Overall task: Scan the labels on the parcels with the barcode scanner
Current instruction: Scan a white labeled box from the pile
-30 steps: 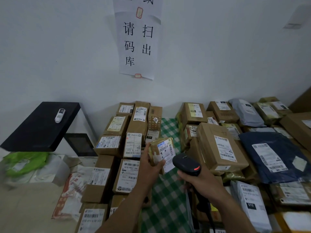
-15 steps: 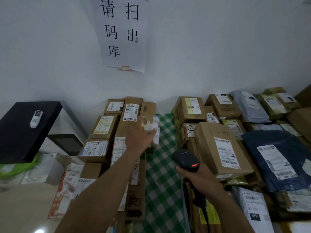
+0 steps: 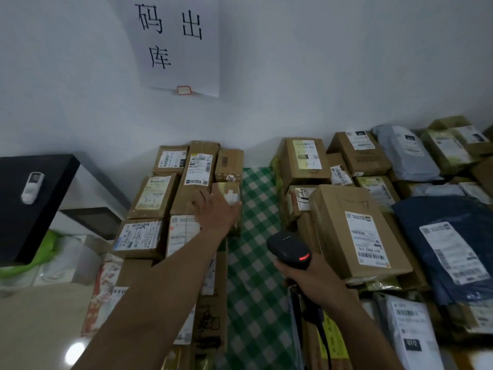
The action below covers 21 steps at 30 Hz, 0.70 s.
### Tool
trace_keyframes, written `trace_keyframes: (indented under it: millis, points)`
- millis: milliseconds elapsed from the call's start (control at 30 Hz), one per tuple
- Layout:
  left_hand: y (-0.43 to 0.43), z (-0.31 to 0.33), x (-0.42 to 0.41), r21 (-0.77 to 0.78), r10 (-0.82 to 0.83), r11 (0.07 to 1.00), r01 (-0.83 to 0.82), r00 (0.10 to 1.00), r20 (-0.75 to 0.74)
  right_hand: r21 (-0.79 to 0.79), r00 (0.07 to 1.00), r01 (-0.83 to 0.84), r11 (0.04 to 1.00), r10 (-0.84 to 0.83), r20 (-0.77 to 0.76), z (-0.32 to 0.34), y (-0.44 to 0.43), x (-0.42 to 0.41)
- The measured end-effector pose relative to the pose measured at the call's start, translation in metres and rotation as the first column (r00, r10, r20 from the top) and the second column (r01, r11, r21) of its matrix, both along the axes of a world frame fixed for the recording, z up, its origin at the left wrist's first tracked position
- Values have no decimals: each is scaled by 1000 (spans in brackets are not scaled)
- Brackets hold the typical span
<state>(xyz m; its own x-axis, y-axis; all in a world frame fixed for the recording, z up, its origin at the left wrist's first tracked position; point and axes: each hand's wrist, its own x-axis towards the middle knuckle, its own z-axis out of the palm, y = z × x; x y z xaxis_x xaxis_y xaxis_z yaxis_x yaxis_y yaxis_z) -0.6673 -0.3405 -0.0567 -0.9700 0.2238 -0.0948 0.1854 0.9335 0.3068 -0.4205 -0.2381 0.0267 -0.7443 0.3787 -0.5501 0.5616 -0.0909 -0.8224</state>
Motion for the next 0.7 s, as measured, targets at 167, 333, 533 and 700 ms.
trace_keyframes:
  millis: [167,333,533,700]
  points:
    - [0,15,15,6,-100,995,100,994,-51,0,999,43,999,-43,-5,0,-4,13]
    - [-22,38,66,244,-261,932,267,964,-59,-40,989,140,989,-142,-50,10,-21,36]
    - [-61,49,154,483,-426,809,333,900,94,-30,953,277,960,-279,-122,25,-55,80]
    - [-75,43,218,579,-601,698,422,784,153,-60,927,353,934,-358,-108,40,-80,132]
